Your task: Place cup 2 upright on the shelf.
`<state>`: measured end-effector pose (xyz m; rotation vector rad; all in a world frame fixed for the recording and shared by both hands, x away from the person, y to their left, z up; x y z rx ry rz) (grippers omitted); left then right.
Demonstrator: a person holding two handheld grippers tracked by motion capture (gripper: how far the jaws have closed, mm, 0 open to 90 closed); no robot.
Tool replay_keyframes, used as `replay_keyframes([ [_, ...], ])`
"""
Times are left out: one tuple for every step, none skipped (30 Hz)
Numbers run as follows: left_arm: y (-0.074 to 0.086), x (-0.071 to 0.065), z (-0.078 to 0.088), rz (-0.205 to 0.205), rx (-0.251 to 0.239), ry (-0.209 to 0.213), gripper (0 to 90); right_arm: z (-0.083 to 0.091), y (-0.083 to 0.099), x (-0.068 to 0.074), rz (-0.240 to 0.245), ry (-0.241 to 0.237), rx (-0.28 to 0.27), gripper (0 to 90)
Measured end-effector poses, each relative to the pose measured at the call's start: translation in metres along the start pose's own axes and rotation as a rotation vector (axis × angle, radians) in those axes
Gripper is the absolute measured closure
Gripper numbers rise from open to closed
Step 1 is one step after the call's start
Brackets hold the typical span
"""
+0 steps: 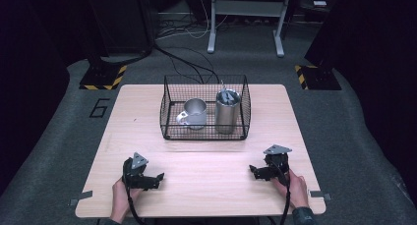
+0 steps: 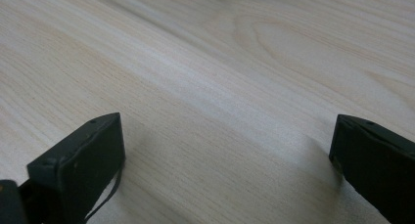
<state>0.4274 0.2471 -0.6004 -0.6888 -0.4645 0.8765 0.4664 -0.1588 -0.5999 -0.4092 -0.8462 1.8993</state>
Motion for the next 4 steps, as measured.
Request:
replay_keyframes([
  [-0.0009,0.0,-0.0014,-0.003,-0.006,-0.009,0.0,0.0,0.0,0.0,-0.001,0.0,0.0,0.0],
  [-0.001,0.0,-0.0015,-0.006,-0.004,-0.008,0.0,0.0002,0.0004,0.001,-0.011,-0.001,0.001,0.0],
  [-0.001,0.0001,-0.0016,-0.006,-0.003,-0.009,0.0,0.0002,0.0004,0.0006,-0.009,0.001,0.001,0.0],
  [-0.0004,0.0004,-0.001,-0.001,0.004,-0.005,0.0,0.0002,0.0003,0.001,-0.011,-0.001,0.001,0.0],
])
Point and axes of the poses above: each handheld gripper's, and its own axes: z roughly backward along the jaws, y roughly out of its underside, x roughly to its left, the point moved 10 cm from there along -z, roughly forward along the jaws, and after that the axes turned 7 degrees about -z, right-handed, at the moved point
